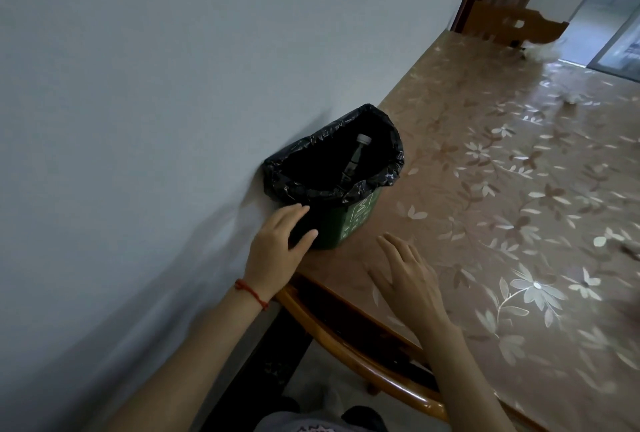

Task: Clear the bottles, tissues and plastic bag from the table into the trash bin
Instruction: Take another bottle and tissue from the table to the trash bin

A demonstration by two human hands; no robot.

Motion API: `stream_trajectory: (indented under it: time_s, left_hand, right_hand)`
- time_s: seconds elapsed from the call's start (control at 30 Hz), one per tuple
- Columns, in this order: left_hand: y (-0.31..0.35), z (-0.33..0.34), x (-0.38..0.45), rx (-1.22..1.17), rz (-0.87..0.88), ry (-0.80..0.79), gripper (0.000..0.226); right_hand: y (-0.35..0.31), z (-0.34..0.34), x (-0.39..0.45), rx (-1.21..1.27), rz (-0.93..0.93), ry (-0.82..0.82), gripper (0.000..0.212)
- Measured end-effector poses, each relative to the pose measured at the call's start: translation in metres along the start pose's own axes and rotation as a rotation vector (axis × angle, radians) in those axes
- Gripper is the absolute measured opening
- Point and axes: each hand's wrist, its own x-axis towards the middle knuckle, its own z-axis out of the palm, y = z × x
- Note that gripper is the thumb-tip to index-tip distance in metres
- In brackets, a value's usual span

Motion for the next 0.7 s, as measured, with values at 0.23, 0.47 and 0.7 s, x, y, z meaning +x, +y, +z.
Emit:
stream_trajectory:
  time_s: [0.23, 0.47, 0.7]
  left_hand:
    - [-0.01, 0.02, -0.025, 0.325, 0.097, -0.24, 0.06]
    - [-0.004, 0.035, -0.025, 0.327, 0.159, -0.362, 0.066]
    - [0.006, 0.051, -0.016, 0.295, 0.371, -0.477, 0.066]
  right_hand:
    - [0.009, -0.001, -0.02, 0.014, 0.07, -0.014, 0.049]
    - [0.015, -0.001, -0.048, 0.01, 0.207, -0.04, 0.055]
    - [0.01, -0.009, -0.089, 0.016, 0.472, 0.052, 0.053]
